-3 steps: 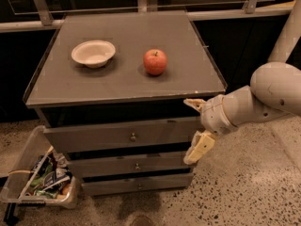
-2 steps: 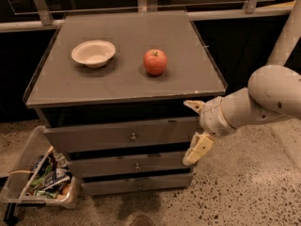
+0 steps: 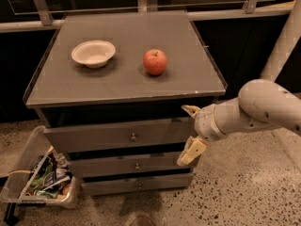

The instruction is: Open top drawer

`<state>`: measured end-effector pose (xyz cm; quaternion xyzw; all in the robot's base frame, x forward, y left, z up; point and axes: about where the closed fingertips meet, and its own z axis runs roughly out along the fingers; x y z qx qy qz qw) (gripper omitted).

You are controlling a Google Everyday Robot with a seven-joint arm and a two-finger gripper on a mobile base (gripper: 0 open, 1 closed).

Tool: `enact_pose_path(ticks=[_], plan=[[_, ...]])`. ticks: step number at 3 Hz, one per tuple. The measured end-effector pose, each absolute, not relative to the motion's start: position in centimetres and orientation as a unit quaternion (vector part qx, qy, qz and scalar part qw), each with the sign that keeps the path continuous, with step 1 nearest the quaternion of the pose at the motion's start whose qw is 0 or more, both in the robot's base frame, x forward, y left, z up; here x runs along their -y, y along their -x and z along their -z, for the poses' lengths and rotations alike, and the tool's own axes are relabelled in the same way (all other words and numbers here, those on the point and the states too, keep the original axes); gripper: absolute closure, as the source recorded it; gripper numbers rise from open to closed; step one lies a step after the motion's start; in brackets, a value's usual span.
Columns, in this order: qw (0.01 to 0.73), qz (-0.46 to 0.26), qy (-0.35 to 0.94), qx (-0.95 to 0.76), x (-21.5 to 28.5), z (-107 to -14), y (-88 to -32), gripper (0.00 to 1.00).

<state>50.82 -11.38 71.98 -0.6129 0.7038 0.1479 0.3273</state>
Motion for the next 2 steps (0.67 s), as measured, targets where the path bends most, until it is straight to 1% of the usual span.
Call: enact_pose_path(ticks=[2], plan=[[0.347,-0.183,0.609,-0.689,9.8,-68.1,-53.8,0.0]])
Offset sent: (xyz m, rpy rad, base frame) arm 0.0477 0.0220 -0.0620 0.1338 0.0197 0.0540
